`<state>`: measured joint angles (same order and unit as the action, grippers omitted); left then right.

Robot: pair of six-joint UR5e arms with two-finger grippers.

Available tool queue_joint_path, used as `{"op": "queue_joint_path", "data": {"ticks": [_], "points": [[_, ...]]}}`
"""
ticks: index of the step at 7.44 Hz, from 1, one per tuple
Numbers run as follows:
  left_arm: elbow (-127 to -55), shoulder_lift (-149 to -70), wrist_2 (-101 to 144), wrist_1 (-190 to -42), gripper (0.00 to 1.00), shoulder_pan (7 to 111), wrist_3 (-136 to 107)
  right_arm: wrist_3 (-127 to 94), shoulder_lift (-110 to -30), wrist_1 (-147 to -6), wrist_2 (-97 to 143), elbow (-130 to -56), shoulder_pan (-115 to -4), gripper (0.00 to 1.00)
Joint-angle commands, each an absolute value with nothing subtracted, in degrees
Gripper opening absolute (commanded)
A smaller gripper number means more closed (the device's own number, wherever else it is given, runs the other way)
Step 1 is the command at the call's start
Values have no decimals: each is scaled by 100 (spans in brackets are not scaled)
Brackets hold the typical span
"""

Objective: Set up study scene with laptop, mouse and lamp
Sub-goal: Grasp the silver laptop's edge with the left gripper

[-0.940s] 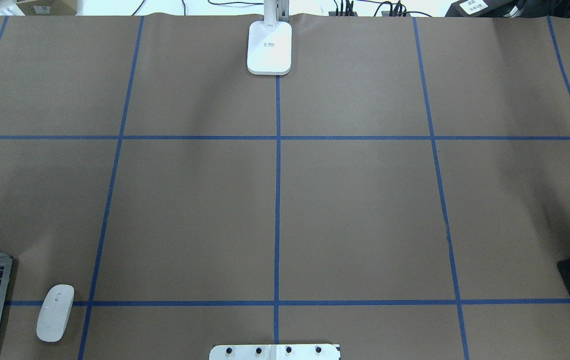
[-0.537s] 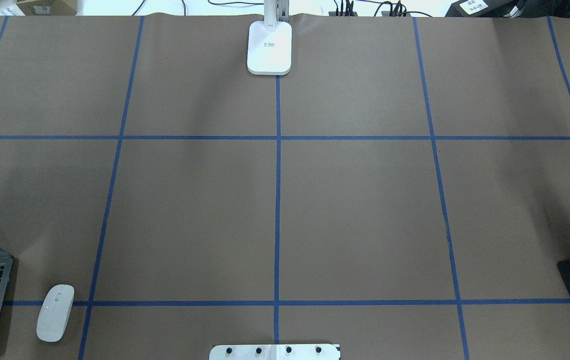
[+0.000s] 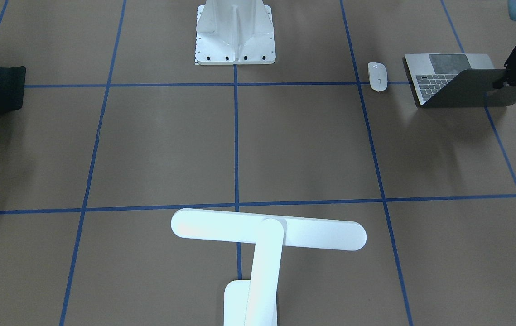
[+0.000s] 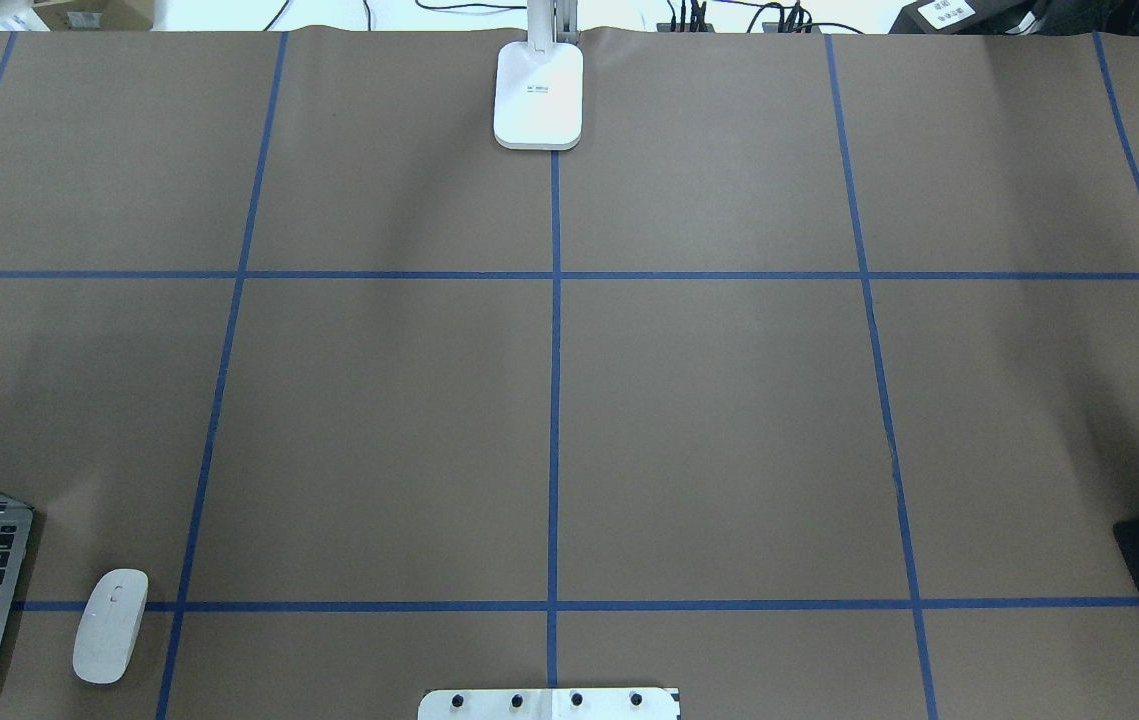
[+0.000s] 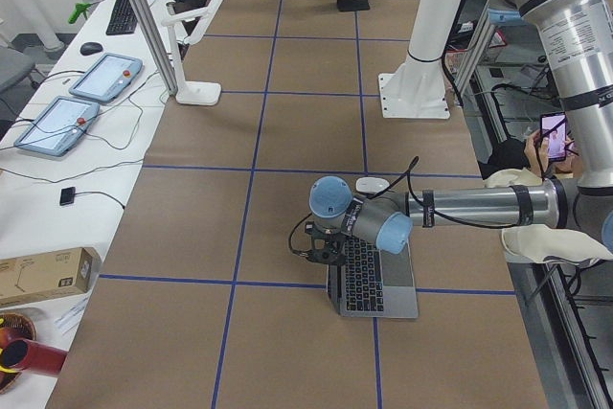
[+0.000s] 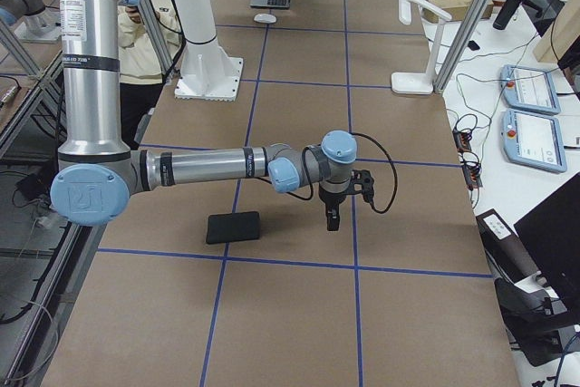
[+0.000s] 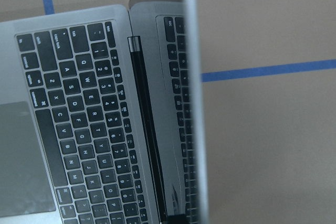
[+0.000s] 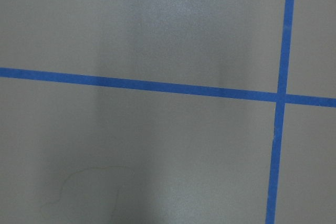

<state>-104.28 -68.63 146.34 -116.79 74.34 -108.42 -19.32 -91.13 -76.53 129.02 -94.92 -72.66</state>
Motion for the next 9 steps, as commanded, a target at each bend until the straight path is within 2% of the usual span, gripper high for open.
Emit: {"op": "queue_joint_path", "data": {"ticks": [1,5,9], "points": [[-10485,-7004,15160,-11628,0,7453,-10863,-1925,-9114,-7646,12920,-9492,-7269,100],[-10591,-7425,15468,-11409,0,7550,-10863,-1942,-9105,-7664,12973,-9466,-7234,100],[-10530,-8926,15548,-10040,0,7655,-10811,-1951,-9123,-7691,12981,-9431,-7225,100]]}}
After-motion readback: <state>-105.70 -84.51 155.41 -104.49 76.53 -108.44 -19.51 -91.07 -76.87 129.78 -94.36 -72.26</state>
